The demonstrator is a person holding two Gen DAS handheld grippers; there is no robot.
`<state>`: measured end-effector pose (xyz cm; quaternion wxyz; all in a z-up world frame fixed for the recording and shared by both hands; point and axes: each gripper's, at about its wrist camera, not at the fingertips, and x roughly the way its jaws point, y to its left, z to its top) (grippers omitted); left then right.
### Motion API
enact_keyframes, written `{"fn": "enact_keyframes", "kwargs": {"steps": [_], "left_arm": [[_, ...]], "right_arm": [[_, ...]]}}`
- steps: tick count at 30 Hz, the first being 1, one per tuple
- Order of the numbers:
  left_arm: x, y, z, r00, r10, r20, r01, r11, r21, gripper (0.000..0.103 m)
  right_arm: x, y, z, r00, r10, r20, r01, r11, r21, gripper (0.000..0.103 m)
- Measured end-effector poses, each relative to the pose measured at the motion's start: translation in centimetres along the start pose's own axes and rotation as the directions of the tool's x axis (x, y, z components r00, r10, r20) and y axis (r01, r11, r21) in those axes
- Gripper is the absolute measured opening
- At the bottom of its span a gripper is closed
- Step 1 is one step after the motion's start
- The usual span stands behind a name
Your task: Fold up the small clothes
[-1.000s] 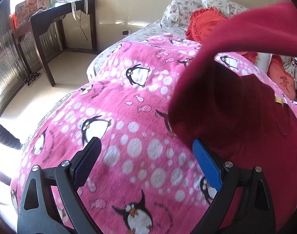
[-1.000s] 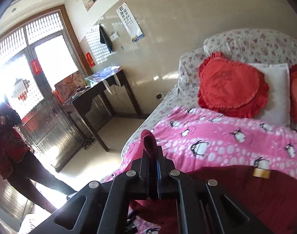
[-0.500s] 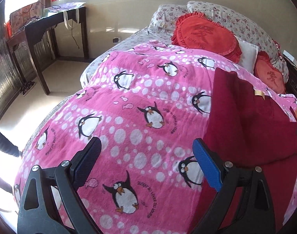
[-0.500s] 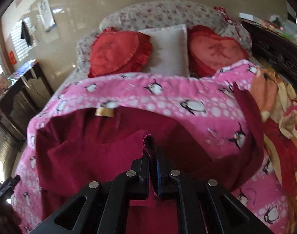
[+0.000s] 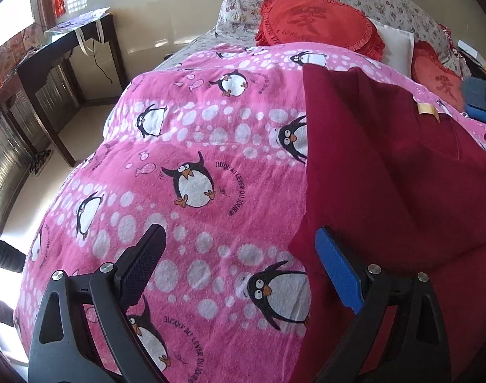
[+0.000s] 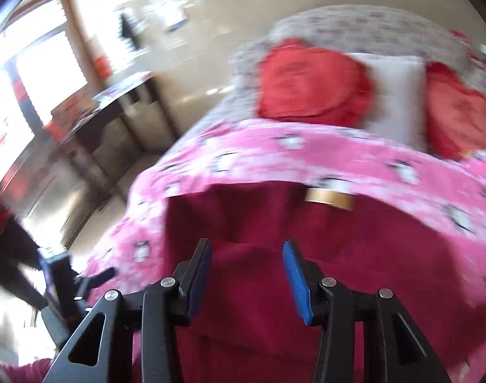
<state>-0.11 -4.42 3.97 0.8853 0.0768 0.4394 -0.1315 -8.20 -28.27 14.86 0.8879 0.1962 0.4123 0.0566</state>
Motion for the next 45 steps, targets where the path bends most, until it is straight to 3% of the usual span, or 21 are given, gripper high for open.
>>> {"fn": "enact_keyframes", "kwargs": {"steps": [3,7,8,10,11,16,20,23,25,27,29,33,34,36,38,39,42,44,45], "left_arm": [[0.7,0.7,0.0,1.000,-0.010,-0.010,0.010,1.000,-0.028,0.095],[1.4,1.1,0.1,1.000,-0.015,-0.021,0.014,0.999,-0.035,0.095],[1.6,1.1,0.1,1.000,-0.017,-0.023,0.016,0.999,-0.037,0.095],[1.9,1.5,0.1,0.999,-0.027,-0.024,0.026,0.998,-0.050,0.095],[1.9,1.6,0.2,0.999,-0.029,-0.022,0.028,0.998,-0.056,0.095],[0.8,2.2,0.8,1.000,-0.021,0.008,0.021,0.996,-0.083,0.095],[-1.0,2.4,1.4,0.998,-0.010,0.056,0.015,0.997,-0.074,0.095],[-2.0,1.9,1.9,0.996,-0.017,0.091,0.023,0.998,-0.058,0.095],[-2.1,1.3,2.3,0.995,-0.035,0.096,0.040,0.998,-0.044,0.095],[-1.9,0.5,2.6,0.994,-0.055,0.093,0.059,0.998,-0.034,0.095],[-1.1,-0.5,2.7,0.995,-0.067,0.068,0.068,0.997,-0.023,0.095],[0.7,-2.0,2.2,0.999,-0.044,0.017,0.045,0.999,-0.004,0.095],[1.0,-2.1,2.0,0.999,-0.038,0.009,0.038,0.999,0.001,0.095],[1.7,-2.3,1.7,1.000,-0.021,-0.006,0.021,1.000,0.006,0.095],[2.0,-2.1,1.7,1.000,-0.022,-0.012,0.022,1.000,-0.002,0.095],[2.1,-2.1,1.8,1.000,-0.023,-0.014,0.022,1.000,-0.009,0.095],[2.5,-2.1,1.8,1.000,-0.018,-0.017,0.017,1.000,-0.022,0.095],[3.0,-2.3,1.7,0.999,-0.010,-0.036,0.009,1.000,-0.023,0.095],[2.9,-2.4,1.7,0.999,-0.009,-0.038,0.008,1.000,-0.025,0.095]], "right_arm": [[5.7,5.4,1.0,0.998,0.035,-0.048,-0.043,0.986,-0.164,0.044],[11.9,7.8,1.8,0.992,0.046,-0.114,-0.074,0.963,-0.261,0.041],[13.1,8.1,1.7,0.988,0.043,-0.147,-0.083,0.957,-0.277,0.027],[15.3,8.0,1.6,0.981,-0.012,-0.192,-0.050,0.947,-0.317,0.009],[15.9,7.8,1.6,0.980,-0.040,-0.195,-0.024,0.949,-0.315,0.008],[16.2,7.6,3.4,0.990,0.046,-0.131,-0.071,0.979,-0.192,0.008],[19.3,9.6,3.5,0.981,0.054,-0.185,-0.085,0.982,-0.166,0.009],[16.2,9.1,2.9,0.978,0.117,-0.175,-0.138,0.983,-0.117,0.015],[12.4,7.3,2.4,0.985,0.111,-0.132,-0.124,0.988,-0.096,0.024],[8.9,4.4,1.8,0.992,0.081,-0.092,-0.088,0.993,-0.078,0.029],[6.6,1.5,1.0,0.995,0.026,-0.098,-0.036,0.995,-0.096,0.049],[6.4,-2.1,-0.9,0.979,-0.141,-0.147,0.111,0.975,-0.191,0.050],[6.7,-2.6,-1.4,0.978,-0.138,-0.157,0.106,0.975,-0.196,0.050],[7.5,-3.1,-2.1,0.975,-0.156,-0.161,0.115,0.964,-0.238,0.033],[7.8,-2.6,-2.6,0.968,-0.211,-0.133,0.160,0.936,-0.315,0.009],[7.7,-2.3,-2.5,0.968,-0.218,-0.123,0.166,0.927,-0.335,0.003],[6.3,-2.3,-1.7,0.964,-0.258,-0.057,0.225,0.914,-0.338,0.000],[6.0,-3.4,-1.2,0.939,-0.344,-0.010,0.326,0.901,-0.287,0.000],[6.2,-4.3,-1.1,0.941,-0.337,-0.028,0.320,0.915,-0.246,0.000]]}}
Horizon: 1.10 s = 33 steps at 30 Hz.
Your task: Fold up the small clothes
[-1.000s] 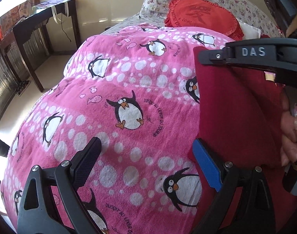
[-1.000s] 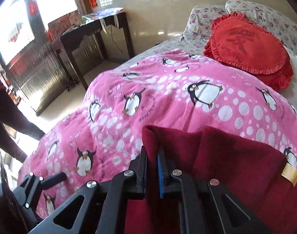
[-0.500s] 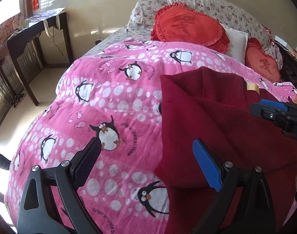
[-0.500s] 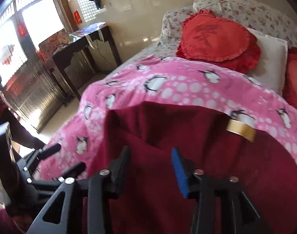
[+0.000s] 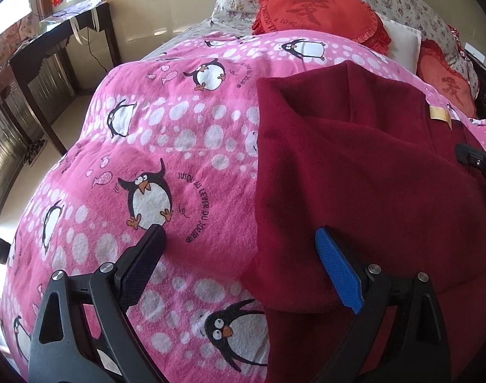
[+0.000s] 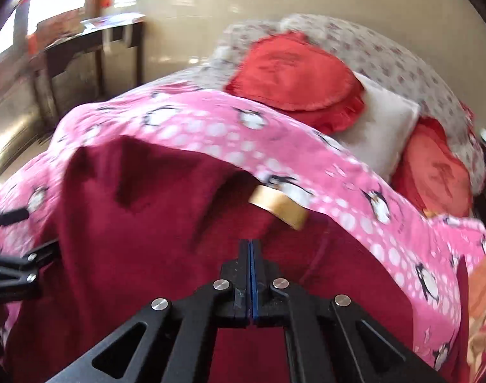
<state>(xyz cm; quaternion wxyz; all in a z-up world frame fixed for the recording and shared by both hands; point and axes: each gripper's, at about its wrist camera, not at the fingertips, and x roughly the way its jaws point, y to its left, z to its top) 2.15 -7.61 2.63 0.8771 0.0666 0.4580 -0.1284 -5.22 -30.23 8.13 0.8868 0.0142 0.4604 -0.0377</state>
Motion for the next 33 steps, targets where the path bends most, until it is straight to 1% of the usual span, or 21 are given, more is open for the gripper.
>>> {"fn": "enact_keyframes", "kwargs": {"steps": [2,3,4,6,7,10,12,13,14,16,17,19,20,21,23,24,25,28,30,31,33], "left_arm": [[-0.8,0.1,-0.1,1.000,0.006,0.022,-0.006,1.000,0.005,0.095],[-1.2,0.1,0.0,0.999,0.011,0.036,-0.012,1.000,0.008,0.095],[-1.8,0.2,0.0,0.999,0.015,0.050,-0.015,1.000,0.007,0.095],[-2.7,0.3,0.0,0.998,-0.004,0.065,0.004,1.000,-0.001,0.095],[-3.1,0.2,0.0,0.997,-0.013,0.073,0.014,1.000,-0.004,0.095],[-4.1,-0.4,0.0,0.994,-0.025,0.105,0.024,1.000,0.006,0.095],[-4.1,-1.1,-0.2,0.995,-0.032,0.099,0.029,0.999,0.026,0.095],[-3.6,-1.7,-0.3,0.996,-0.037,0.076,0.034,0.999,0.042,0.095],[-2.8,-2.3,-0.3,0.998,-0.036,0.043,0.033,0.997,0.063,0.095],[-1.6,-3.1,-0.7,1.000,-0.009,-0.012,0.010,0.995,0.099,0.095],[-1.2,-3.5,-1.0,1.000,0.002,-0.028,0.002,0.993,0.119,0.095],[-1.2,-3.5,-1.4,1.000,0.015,-0.024,-0.012,0.993,0.121,0.095],[-1.4,-3.4,-1.6,1.000,0.012,-0.025,-0.009,0.994,0.109,0.095],[-1.6,-3.3,-1.6,1.000,0.006,-0.026,-0.004,0.996,0.091,0.095],[-2.2,-3.2,-1.7,1.000,-0.001,-0.021,0.003,0.998,0.067,0.095],[-2.6,-3.3,-1.8,1.000,-0.005,-0.017,0.006,0.998,0.065,0.095],[-3.3,-3.6,-1.9,1.000,-0.010,-0.005,0.010,0.997,0.072,0.095],[-5.3,-4.1,-2.3,0.999,-0.004,0.049,-0.001,0.995,0.104,0.095],[-6.5,-4.5,-2.4,0.997,-0.011,0.079,0.002,0.994,0.112,0.095],[-7.0,-4.7,-2.4,0.996,-0.021,0.086,0.011,0.994,0.111,0.095],[-7.6,-5.0,-2.5,0.995,-0.047,0.083,0.038,0.993,0.112,0.095]], "right_arm": [[0.5,-1.1,-0.3,0.995,0.091,-0.029,-0.088,0.992,0.089,0.000],[-0.2,-1.3,-0.5,0.993,0.114,-0.016,-0.112,0.988,0.107,0.000],[-1.1,-1.4,-0.7,0.992,0.129,0.003,-0.128,0.986,0.109,0.004],[-3.2,-1.5,-1.7,0.992,0.121,0.019,-0.122,0.986,0.112,0.026],[-4.0,-1.7,-2.4,0.993,0.115,0.019,-0.116,0.985,0.129,0.042],[-5.6,-2.3,-5.3,0.993,0.120,0.014,-0.120,0.977,0.175,0.042],[-5.6,-2.7,-7.0,0.999,0.053,-0.012,-0.050,0.979,0.197,0.042],[-5.5,-3.4,-7.8,1.000,0.022,-0.018,-0.017,0.975,0.222,0.042],[-5.0,-4.4,-8.6,1.000,0.017,-0.024,-0.010,0.963,0.268,0.035],[-4.2,-6.0,-9.5,0.999,0.047,-0.017,-0.038,0.940,0.340,0.026],[-4.4,-6.5,-9.6,0.998,0.064,-0.016,-0.054,0.928,0.369,0.025],[-6.2,-7.2,-9.8,0.995,0.096,0.015,-0.094,0.905,0.416,0.026],[-7.3,-7.4,-10.0,0.995,0.088,0.036,-0.095,0.900,0.425,0.029],[-7.9,-7.6,-10.4,0.998,0.056,0.041,-0.068,0.902,0.427,0.029],[-8.0,-8.0,-11.4,1.000,-0.013,0.000,0.012,0.908,0.419,0.029],[-7.5,-8.3,-11.9,1.000,-0.003,-0.022,0.012,0.905,0.425,0.029],[-7.3,-8.6,-12.5,0.999,0.034,-0.032,-0.016,0.896,0.443,0.029],[-9.3,-9.9,-12.4,0.998,0.066,0.012,-0.064,0.877,0.476,0.029],[-11.6,-11.6,-12.5,0.999,-0.016,0.051,-0.012,0.860,0.511,0.034],[-12.3,-12.6,-12.7,0.997,-0.050,0.054,0.014,0.847,0.531,0.039],[-12.9,-15.4,-13.4,0.992,-0.120,0.022,0.085,0.803,0.590,0.039]]}}
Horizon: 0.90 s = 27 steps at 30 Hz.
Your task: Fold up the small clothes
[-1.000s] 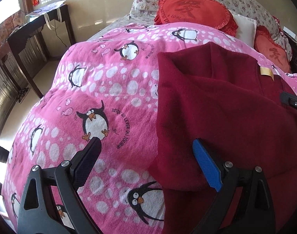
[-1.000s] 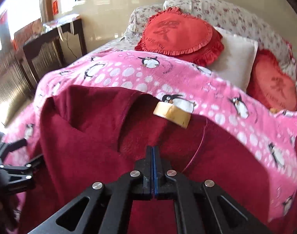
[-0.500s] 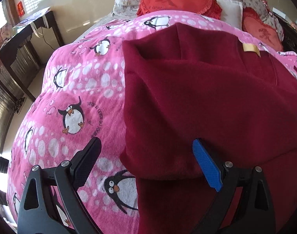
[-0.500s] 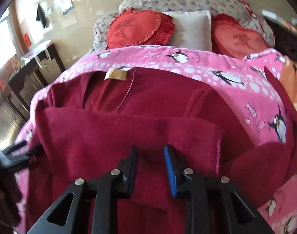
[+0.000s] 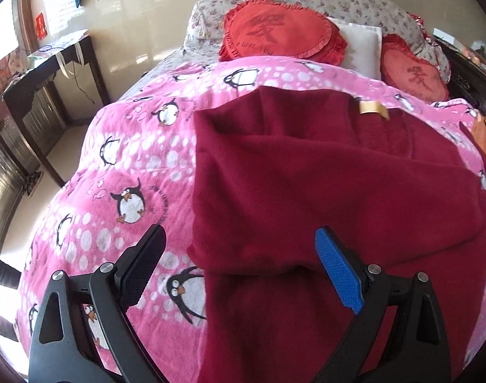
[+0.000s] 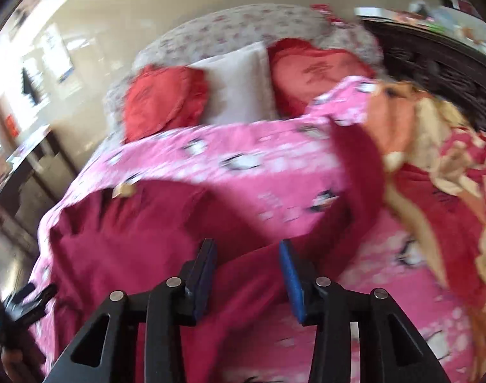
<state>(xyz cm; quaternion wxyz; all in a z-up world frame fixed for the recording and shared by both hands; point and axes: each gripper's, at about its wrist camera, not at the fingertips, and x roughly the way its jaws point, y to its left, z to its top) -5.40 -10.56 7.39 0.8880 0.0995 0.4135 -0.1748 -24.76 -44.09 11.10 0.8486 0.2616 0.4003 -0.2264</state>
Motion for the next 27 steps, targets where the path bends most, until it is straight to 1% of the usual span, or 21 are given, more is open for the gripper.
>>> {"fn": "enact_keyframes", "kwargs": {"steps": [2,3,5,6,7,8,9,10,12,13,14,15,16,17,18,19,21,23,25,27], "left_arm": [[-0.2,-0.1,0.1,1.000,-0.012,-0.005,0.012,1.000,0.001,0.095],[-0.2,-0.4,0.0,1.000,-0.014,-0.009,0.014,1.000,0.005,0.095],[0.3,-0.9,0.2,1.000,-0.012,-0.019,0.013,1.000,0.017,0.095],[0.4,-1.2,0.1,1.000,-0.008,-0.026,0.009,1.000,0.025,0.095],[0.6,-1.5,0.1,0.999,-0.006,-0.032,0.007,0.999,0.032,0.095],[0.7,-1.6,0.1,0.999,-0.005,-0.034,0.007,0.999,0.037,0.095],[0.8,-1.5,0.0,0.999,-0.004,-0.033,0.005,0.999,0.042,0.095],[0.9,-1.5,-0.1,1.000,-0.001,-0.031,0.002,0.999,0.046,0.095],[1.2,-1.2,-0.1,1.000,0.006,-0.030,-0.005,0.999,0.044,0.095],[1.4,-1.0,-0.1,0.999,0.004,-0.036,-0.003,0.999,0.038,0.095],[1.6,-0.9,-0.1,0.999,-0.004,-0.044,0.005,1.000,0.029,0.095],[1.8,-0.8,-0.1,0.999,-0.012,-0.051,0.013,1.000,0.023,0.095],[1.9,-0.7,-0.1,0.999,-0.017,-0.051,0.018,1.000,0.019,0.095],[1.9,-0.6,-0.2,0.999,-0.017,-0.047,0.018,1.000,0.017,0.095],[2.0,-0.6,-0.2,0.999,-0.013,-0.044,0.014,1.000,0.017,0.095],[2.1,-0.6,-0.2,0.999,-0.010,-0.046,0.011,1.000,0.016,0.095],[2.2,-0.6,-0.2,0.998,-0.017,-0.056,0.018,1.000,0.010,0.095],[2.2,-0.5,-0.2,0.998,-0.020,-0.056,0.021,1.000,0.009,0.095],[2.1,-0.6,-0.3,0.999,-0.009,-0.048,0.010,1.000,0.021,0.095],[2.1,-0.6,-0.4,0.999,0.001,-0.046,0.001,1.000,0.030,0.095]], "right_arm": [[0.1,-2.1,0.8,1.000,-0.031,-0.003,0.031,0.999,0.043,0.039],[0.5,-2.7,1.3,0.999,-0.036,-0.009,0.036,0.998,0.046,0.039],[1.9,-3.6,2.1,0.997,-0.062,-0.048,0.063,0.998,0.027,0.039],[2.6,-4.1,2.4,0.993,-0.096,-0.075,0.098,0.995,0.024,0.039],[3.4,-4.6,2.5,0.985,-0.146,-0.090,0.149,0.988,0.027,0.039],[3.6,-5.2,2.8,0.982,-0.164,-0.089,0.167,0.985,0.033,0.038],[3.7,-5.9,2.9,0.983,-0.164,-0.086,0.168,0.985,0.043,0.034],[3.4,-6.4,2.7,0.983,-0.164,-0.086,0.168,0.985,0.049,0.022],[1.7,-7.3,1.8,0.977,-0.204,-0.055,0.207,0.976,0.059,0.021],[0.7,-8.1,1.2,0.961,-0.275,-0.037,0.278,0.958,0.072,0.021],[0.6,-9.3,1.0,0.935,-0.354,-0.041,0.356,0.931,0.082,0.021],[0.2,-10.6,0.4,0.921,-0.385,-0.057,0.389,0.915,0.104,0.021],[0.0,-11.9,-0.4,0.930,-0.356,-0.094,0.366,0.919,0.146,0.021],[-0.4,-12.8,-1.1,0.948,-0.296,-0.121,0.315,0.928,0.198,0.021],[-1.2,-13.1,-1.6,0.965,-0.236,-0.112,0.257,0.937,0.237,0.021],[-2.1,-12.9,-1.9,0.975,-0.203,-0.087,0.218,0.946,0.239,0.021],[-3.6,-11.4,-1.7,0.981,-0.192,-0.041,0.196,0.961,0.196,0.021],[-4.1,-10.6,-1.1,0.987,-0.163,-0.015,0.163,0.968,0.193,0.021],[-3.3,-9.6,0.3,0.992,-0.121,-0.026,0.124,0.976,0.179,0.022],[-2.0,-8.9,1.3,0.992,-0.113,-0.049,0.120,0.977,0.173,0.023]]}}
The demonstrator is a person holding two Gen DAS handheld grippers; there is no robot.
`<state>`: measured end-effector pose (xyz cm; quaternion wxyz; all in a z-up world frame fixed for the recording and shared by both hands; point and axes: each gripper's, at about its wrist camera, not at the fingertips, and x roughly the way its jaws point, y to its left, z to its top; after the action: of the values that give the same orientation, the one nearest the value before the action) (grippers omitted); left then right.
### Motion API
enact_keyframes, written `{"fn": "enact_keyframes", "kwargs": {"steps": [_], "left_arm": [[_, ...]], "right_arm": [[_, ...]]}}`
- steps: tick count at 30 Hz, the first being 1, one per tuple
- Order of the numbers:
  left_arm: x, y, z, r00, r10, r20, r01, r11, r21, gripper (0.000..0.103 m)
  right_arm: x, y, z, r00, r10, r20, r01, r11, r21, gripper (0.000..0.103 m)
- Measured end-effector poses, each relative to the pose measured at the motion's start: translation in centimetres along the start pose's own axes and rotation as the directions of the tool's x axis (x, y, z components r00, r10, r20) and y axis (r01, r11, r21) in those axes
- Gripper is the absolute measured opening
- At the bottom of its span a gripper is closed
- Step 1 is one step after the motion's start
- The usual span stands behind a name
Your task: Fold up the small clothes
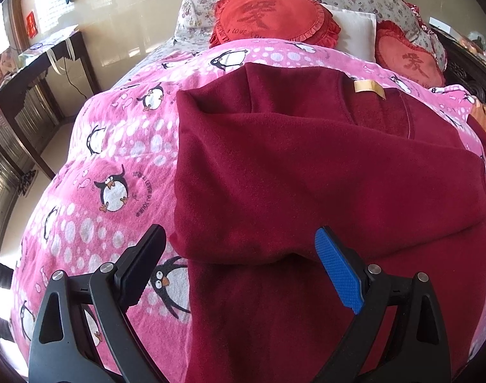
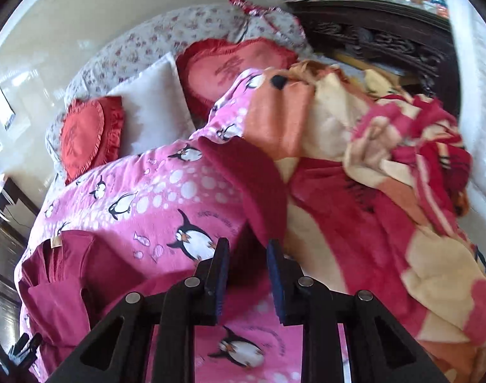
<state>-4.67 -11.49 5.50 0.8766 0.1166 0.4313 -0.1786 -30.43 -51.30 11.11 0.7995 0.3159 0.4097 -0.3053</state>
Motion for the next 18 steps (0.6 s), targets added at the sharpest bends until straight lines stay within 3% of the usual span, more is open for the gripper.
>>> {"fn": "enact_keyframes", "kwargs": {"steps": [3,5,9,10,12,14,18], "left_arm": [[0.4,0.1,0.0,1.000,0.009,-0.012,-0.009,1.000,0.002,0.095],[0.6,0.1,0.0,1.000,0.011,-0.015,-0.011,1.000,-0.001,0.095],[0.9,-0.1,0.1,1.000,0.010,-0.020,-0.010,1.000,0.001,0.095],[0.8,-0.1,0.1,1.000,0.008,-0.017,-0.008,1.000,0.004,0.095],[0.7,-0.2,0.0,1.000,0.007,-0.008,-0.007,1.000,0.008,0.095],[1.0,-0.2,-0.1,1.000,0.001,-0.012,-0.001,1.000,0.009,0.095],[1.5,-0.6,-0.3,1.000,-0.005,-0.026,0.005,1.000,0.009,0.095]], "right_arm": [[1.7,1.1,1.4,0.993,0.109,-0.034,-0.108,0.994,0.030,0.023],[3.3,0.9,2.0,0.988,0.136,-0.067,-0.134,0.990,0.031,0.022],[5.6,-2.0,4.2,0.999,0.047,-0.018,-0.045,0.994,0.097,0.022],[5.7,-3.4,4.6,1.000,-0.001,0.004,0.001,0.991,0.134,0.022],[5.0,-7.7,4.8,0.990,-0.138,0.019,0.126,0.947,0.294,0.023],[3.7,-9.8,4.2,0.987,-0.155,0.030,0.133,0.918,0.373,0.023],[1.3,-8.0,3.3,0.994,-0.080,0.076,0.057,0.963,0.263,0.027]]}}
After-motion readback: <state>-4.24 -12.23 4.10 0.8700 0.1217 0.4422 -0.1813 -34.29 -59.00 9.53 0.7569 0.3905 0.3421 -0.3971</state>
